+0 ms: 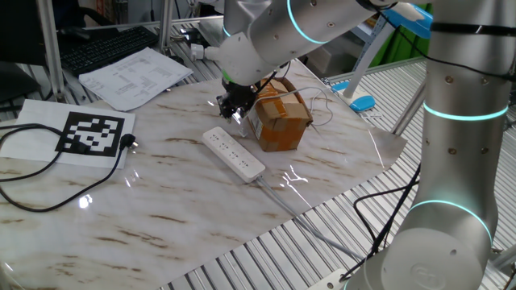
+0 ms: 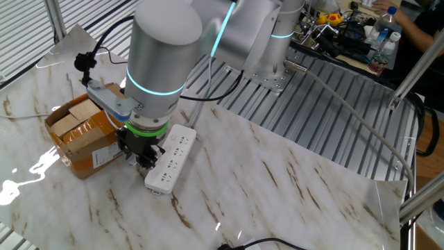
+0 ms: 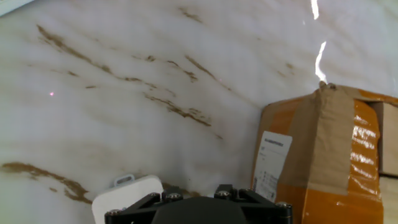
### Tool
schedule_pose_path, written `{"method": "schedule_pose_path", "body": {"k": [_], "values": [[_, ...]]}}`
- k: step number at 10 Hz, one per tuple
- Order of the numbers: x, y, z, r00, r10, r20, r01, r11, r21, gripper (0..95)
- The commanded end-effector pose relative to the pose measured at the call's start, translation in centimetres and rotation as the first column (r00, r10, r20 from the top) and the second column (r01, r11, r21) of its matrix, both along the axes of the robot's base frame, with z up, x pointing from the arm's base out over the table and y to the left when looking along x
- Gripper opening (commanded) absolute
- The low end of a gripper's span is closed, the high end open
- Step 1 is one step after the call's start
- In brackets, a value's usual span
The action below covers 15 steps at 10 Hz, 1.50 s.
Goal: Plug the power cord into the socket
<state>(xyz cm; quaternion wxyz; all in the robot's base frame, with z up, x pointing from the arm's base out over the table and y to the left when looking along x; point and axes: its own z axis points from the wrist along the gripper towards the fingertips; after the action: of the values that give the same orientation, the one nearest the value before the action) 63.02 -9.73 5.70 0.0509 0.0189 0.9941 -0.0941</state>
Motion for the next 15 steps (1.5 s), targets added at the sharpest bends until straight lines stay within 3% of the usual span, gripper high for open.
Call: {"method": "schedule_pose_path", "body": {"k": [1, 6, 9, 13, 15], "values": [[-0.1, -0.1, -0.1, 1.000, 0.001, -0.003, -0.001, 1.000, -0.003, 38.0], [-1.1, -0.2, -1.0, 1.000, 0.006, -0.007, -0.006, 1.000, -0.008, 38.0], [-1.0, -0.1, -1.0, 0.999, -0.050, 0.000, 0.050, 0.999, 0.008, 38.0], [-0.3, 1.3, 0.5, 0.985, -0.172, -0.016, 0.172, 0.984, 0.034, 38.0], [-0.2, 2.3, 2.1, 0.959, -0.280, -0.035, 0.281, 0.959, 0.045, 38.0]]}}
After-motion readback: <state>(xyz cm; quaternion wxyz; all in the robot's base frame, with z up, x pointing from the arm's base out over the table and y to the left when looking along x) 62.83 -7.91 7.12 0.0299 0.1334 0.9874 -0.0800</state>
